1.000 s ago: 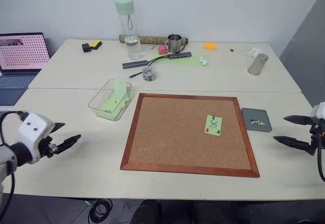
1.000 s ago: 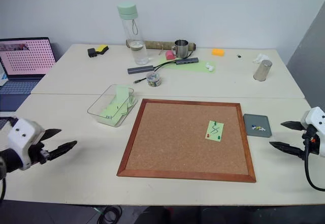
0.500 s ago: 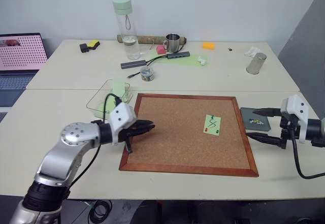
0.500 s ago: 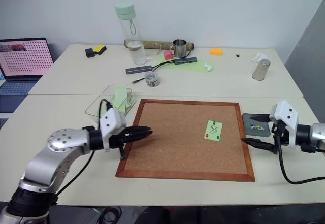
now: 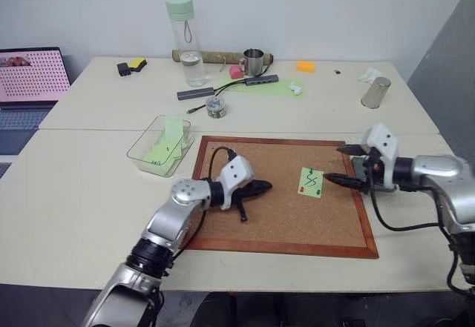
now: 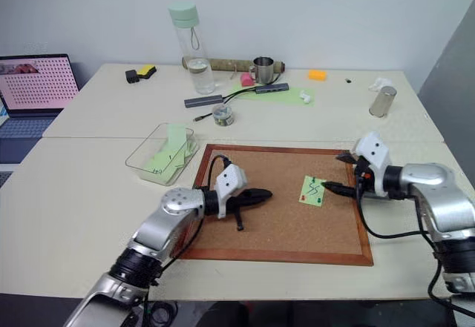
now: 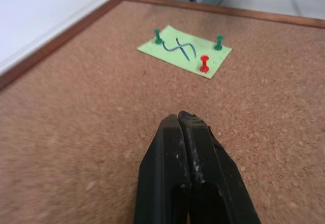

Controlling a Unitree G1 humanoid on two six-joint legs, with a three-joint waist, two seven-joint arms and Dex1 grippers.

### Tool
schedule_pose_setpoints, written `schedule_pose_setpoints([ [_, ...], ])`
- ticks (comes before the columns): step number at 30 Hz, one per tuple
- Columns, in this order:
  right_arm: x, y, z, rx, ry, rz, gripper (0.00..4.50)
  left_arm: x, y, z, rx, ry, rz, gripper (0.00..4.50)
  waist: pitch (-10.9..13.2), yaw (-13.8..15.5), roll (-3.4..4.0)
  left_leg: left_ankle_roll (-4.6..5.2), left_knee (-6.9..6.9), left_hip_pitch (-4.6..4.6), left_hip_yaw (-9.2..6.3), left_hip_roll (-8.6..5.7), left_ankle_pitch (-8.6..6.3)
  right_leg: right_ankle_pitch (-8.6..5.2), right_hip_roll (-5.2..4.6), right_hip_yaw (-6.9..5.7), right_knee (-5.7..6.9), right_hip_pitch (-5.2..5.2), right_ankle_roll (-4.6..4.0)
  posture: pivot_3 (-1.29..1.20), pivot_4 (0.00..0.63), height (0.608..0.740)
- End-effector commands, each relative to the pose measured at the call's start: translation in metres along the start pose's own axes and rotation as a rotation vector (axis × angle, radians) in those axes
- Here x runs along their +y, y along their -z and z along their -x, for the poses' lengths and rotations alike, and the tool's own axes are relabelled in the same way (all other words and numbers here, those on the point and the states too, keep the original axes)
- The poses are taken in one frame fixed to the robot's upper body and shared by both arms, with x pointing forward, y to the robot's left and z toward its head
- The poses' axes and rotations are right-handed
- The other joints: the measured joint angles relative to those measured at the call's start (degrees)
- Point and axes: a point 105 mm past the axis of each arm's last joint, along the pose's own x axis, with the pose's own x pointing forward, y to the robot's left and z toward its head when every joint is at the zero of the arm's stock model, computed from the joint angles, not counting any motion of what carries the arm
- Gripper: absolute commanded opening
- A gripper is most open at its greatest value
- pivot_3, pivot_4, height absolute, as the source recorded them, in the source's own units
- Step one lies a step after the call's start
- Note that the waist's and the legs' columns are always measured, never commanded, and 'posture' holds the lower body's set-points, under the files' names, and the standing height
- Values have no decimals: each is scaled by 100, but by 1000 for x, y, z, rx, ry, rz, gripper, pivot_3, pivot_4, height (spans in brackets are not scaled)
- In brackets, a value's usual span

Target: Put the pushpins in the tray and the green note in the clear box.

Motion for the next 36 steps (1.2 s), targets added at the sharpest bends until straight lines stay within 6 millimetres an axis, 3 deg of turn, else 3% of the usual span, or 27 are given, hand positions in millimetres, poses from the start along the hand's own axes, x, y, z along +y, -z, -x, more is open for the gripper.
schedule_pose_setpoints([
  [1,-6,-5,-13,-28,16,46,4500,4,3,-1,9,-9,-25,8,-1,0,1,0,0,-1,0,0,0,0,0,0,1,0,0,0,150,740],
  [7,-9,2,-28,-52,20,26,4500,4,13,4,35,-14,-22,8,-4,-1,2,1,1,7,0,-1,0,0,-1,1,3,5,0,0,150,740],
  [29,1,11,-38,-76,-33,-33,165,5,18,9,61,-21,-17,0,-7,-15,5,2,0,8,-2,1,-1,0,1,0,4,5,0,0,150,740],
  [36,4,-1,-34,-113,-49,-45,60,4,20,8,68,-23,-19,0,-7,-14,6,2,0,8,-3,1,-1,0,0,0,4,5,0,0,150,740],
])
